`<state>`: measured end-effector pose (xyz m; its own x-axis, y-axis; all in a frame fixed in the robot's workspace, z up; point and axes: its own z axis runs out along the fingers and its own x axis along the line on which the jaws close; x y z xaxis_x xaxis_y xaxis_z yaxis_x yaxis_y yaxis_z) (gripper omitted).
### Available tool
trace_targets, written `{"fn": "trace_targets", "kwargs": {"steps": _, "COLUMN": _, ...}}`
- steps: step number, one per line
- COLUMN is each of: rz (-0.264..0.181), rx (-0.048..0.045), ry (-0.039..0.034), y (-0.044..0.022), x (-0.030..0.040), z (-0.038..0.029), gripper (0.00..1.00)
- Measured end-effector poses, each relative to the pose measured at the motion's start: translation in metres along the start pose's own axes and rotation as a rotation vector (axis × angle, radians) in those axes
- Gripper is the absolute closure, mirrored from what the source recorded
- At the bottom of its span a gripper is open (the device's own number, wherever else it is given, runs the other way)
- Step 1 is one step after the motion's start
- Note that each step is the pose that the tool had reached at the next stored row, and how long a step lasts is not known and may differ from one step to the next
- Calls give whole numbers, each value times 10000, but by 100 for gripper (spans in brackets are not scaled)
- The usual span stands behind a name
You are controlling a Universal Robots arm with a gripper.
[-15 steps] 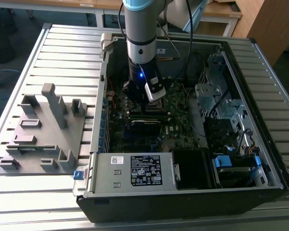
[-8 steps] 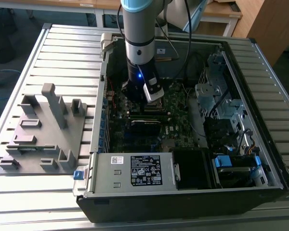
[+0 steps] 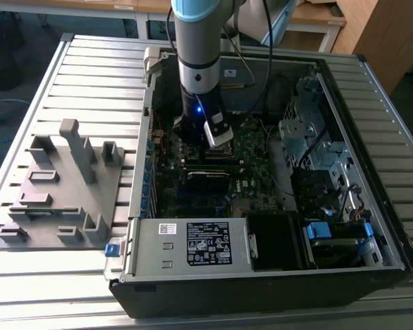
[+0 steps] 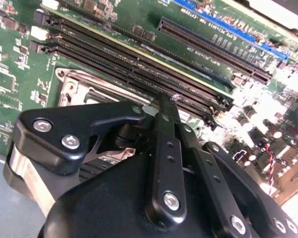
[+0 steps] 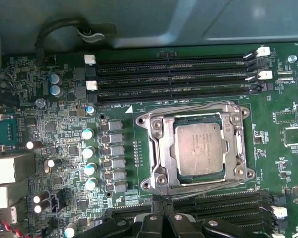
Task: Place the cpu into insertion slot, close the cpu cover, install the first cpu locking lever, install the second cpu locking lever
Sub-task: 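Install the second cpu locking lever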
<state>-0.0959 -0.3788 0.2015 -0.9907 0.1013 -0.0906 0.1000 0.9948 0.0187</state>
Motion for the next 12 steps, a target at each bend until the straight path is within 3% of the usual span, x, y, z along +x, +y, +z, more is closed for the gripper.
{"fn": "trace_targets", "kwargs": {"steps": 3, "rz": 11, "rx": -130, "ry": 15, "y": -2, "x": 15, "z": 9, "gripper": 90}}
{"fn": "trace_targets", "kwargs": {"steps": 7, "rz": 42, "rx": -448, "ry": 46, "y": -4, "x": 25, "z": 14, "gripper": 90}}
{"fn": "trace_targets", "kwargs": {"steps": 12, "rz": 56, "rx": -604, "ry": 62, "y": -28, "x": 23, "z": 15, "gripper": 90}}
